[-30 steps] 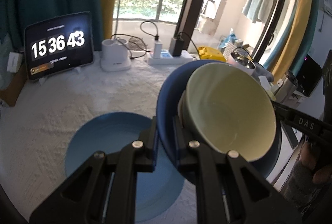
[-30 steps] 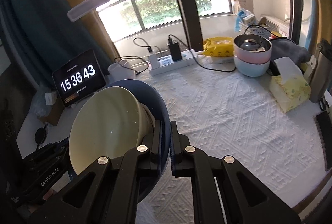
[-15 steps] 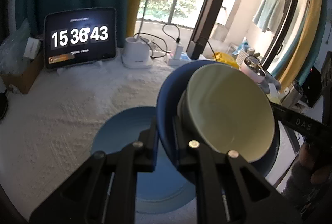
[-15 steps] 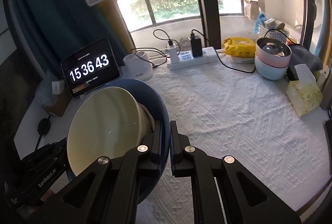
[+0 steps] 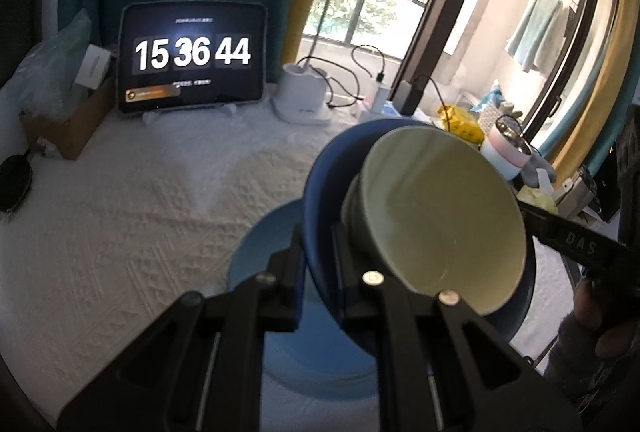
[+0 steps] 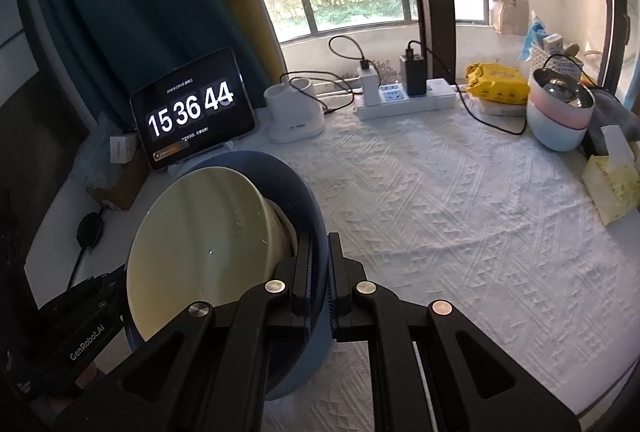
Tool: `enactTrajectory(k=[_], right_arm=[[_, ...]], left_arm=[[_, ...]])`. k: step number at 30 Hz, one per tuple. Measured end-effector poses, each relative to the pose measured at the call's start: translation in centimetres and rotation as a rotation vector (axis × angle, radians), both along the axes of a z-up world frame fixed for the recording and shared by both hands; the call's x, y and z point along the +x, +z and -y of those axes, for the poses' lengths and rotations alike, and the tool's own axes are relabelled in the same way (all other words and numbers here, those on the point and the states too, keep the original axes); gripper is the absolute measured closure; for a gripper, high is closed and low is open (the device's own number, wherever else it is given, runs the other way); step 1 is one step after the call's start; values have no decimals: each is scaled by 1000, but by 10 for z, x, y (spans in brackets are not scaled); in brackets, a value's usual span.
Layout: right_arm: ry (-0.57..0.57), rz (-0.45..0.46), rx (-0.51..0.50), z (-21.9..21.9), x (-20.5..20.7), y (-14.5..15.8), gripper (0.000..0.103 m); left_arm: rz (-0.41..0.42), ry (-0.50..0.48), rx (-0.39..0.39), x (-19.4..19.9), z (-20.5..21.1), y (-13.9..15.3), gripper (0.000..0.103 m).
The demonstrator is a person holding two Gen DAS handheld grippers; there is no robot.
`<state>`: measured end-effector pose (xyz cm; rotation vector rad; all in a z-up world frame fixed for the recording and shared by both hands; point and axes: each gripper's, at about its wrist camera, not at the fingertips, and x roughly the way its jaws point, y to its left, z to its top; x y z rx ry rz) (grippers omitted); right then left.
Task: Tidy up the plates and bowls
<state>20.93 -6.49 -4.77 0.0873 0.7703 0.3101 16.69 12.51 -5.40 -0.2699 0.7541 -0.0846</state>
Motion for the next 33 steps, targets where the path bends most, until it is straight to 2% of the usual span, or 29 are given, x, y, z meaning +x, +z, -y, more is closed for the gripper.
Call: enactTrajectory(k=[17,25,30,33], right_arm=[[37,-51,-1,-28,14,-23,95],[36,-88,8,-28,22,-39,95],[36,-91,16,-25,24,-39,95],[36,-94,16,-24,26,-40,95]], left_arm=[[-37,40,5,1,-23,-18,93],[-54,41,17,6,-22,-23,93],[-46,41,42,9,-18,-23,92],[-51,44,29,11,-20,-25,92]])
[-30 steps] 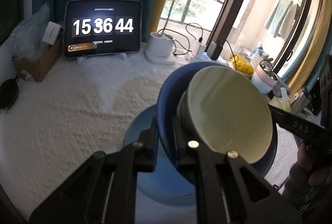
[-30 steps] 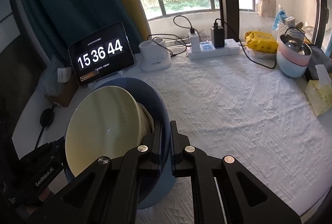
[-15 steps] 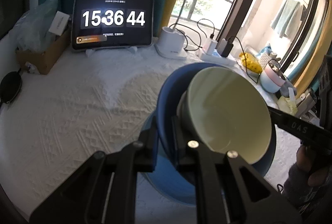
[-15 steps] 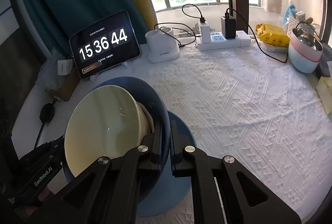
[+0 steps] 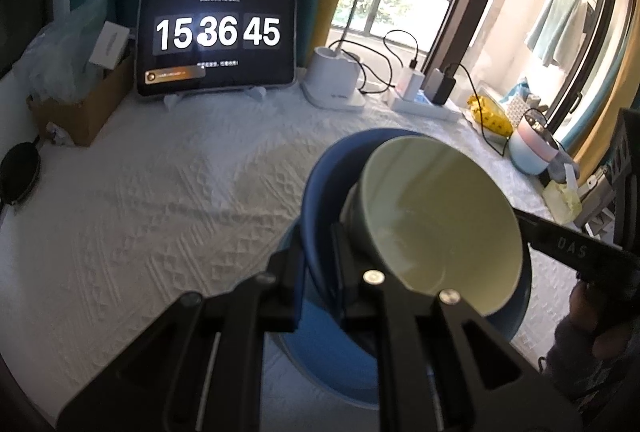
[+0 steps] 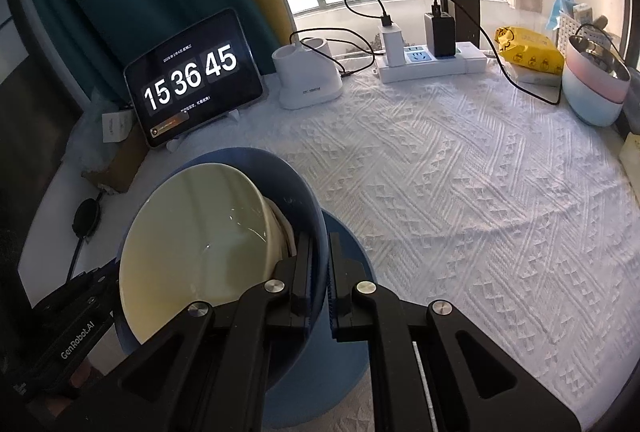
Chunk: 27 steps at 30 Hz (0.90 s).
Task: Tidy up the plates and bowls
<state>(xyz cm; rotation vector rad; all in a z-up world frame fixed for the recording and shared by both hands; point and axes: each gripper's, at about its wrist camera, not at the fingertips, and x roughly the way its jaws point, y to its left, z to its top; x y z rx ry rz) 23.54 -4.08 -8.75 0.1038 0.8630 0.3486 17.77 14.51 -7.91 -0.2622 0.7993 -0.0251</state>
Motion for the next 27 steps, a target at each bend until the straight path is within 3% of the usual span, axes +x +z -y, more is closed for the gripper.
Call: enactTrajectory(k=[12,16,18,24,27], right_arm=[[8,-6,10,0,8,-1,94],[10,-2,6,0,7,0,93],[7,-1,4,0,7,0,89],[-14,20,-19,5,2,2,71],[-21,28,-27,8,-1,4,64]], left_arm=[[-10,19,35,5,2,-1,89],[2,32,93,4,6,0,87],[12,46,133,2,10,0,86],[15,79,154,-4,9,2,78],[13,99,165,-7,8,2,64]])
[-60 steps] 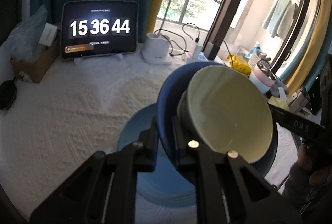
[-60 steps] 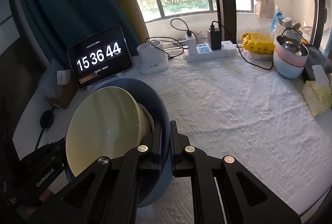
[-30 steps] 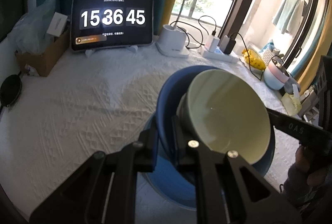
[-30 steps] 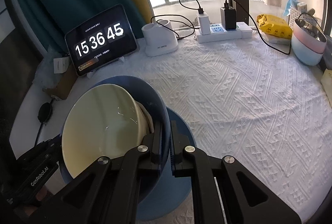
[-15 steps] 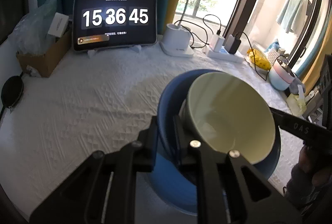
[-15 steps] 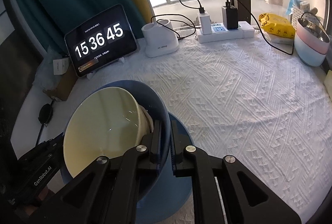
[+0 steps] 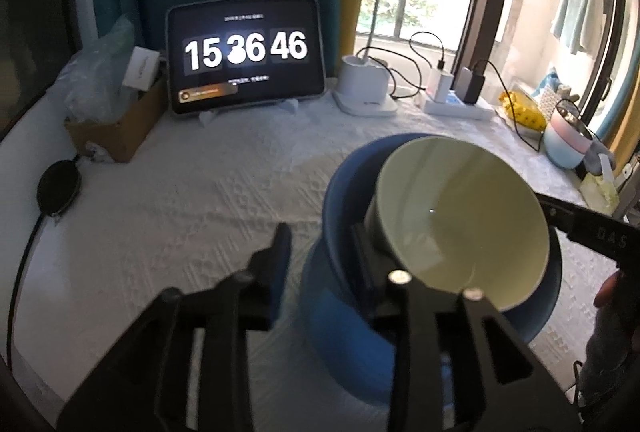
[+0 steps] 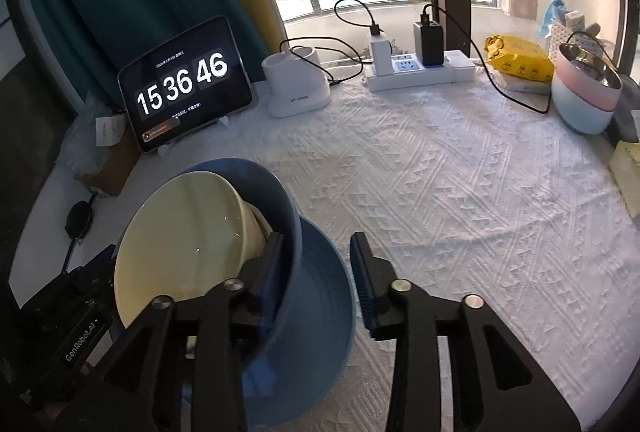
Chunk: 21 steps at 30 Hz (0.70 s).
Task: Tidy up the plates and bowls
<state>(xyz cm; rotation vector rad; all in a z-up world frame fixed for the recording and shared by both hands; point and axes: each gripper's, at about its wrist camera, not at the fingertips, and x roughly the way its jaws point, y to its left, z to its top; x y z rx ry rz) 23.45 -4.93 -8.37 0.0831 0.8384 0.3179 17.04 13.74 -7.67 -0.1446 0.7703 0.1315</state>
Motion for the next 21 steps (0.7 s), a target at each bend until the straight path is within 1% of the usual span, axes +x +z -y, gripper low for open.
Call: enactTrajectory(k=[1,3,8,12,14,18,20,21], right_arm=[[-2,1,-4,1,-1,0,63],[-6,6,-6,4,-4,1,57],[-14,26,-10,11,-15,5,52],[-21,54,-27,16,-26,8,44],[-19,68,-33,18,-33,10,42],[-21,90,-43,23,-44,13,40],[-23,96,-43,26,-49,14,39],[-25,104,-45,28,-53,15,39]], left_arm=[[2,7,-2,-2,-1,0,58],[9,11,-11,-6,-3,2,55],[30,16,2,-18,-1,8,45],[45,17,-3,-30,0,11,37],[56,11,-3,-35,1,14,31],[98,1,10,-48,8,23,25],[126,-4,11,-55,12,28,20],[140,-8,12,-59,14,31,19]])
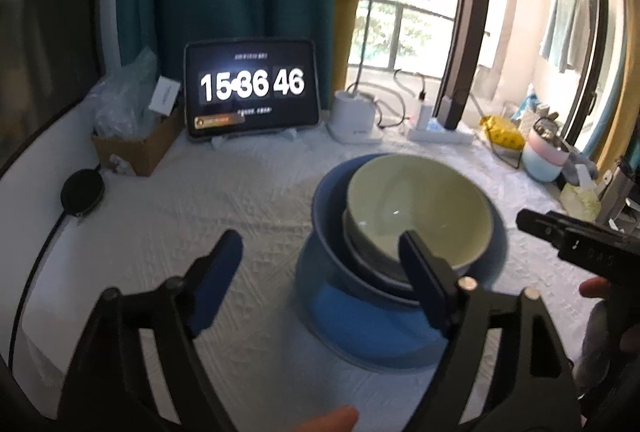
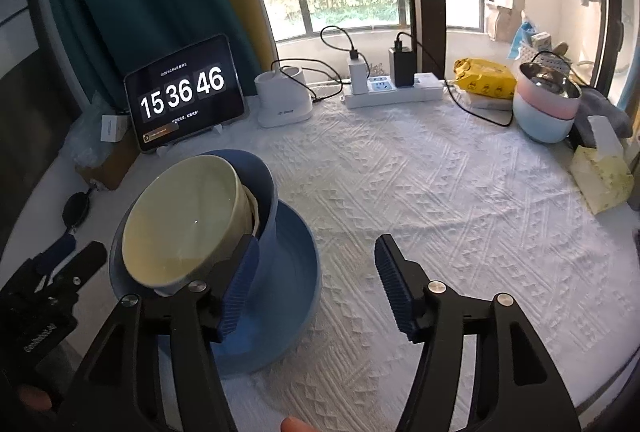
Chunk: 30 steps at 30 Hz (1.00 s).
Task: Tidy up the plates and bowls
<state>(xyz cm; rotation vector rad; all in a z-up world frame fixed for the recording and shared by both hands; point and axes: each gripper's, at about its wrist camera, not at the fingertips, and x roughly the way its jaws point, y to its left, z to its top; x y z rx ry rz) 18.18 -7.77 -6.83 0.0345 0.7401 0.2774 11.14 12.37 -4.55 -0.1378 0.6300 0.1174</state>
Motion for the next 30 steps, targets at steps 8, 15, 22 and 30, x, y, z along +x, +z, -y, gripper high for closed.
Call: enactTrajectory(k=[8,15,22,30], right_arm=[[-13,72,-12,22,-29,13,38],[-24,157,-31,43,-54,28,38],[-8,238,-57,62,-82,49,37],[-35,381,-90,79,-124,77,24]], left_arm=[[101,-48,30,-29,26,21,11],[160,-58,34,-50,43,33,9],[228,-53,47,-71,59,50,8],[312,-62,60,-93,77,75,8]])
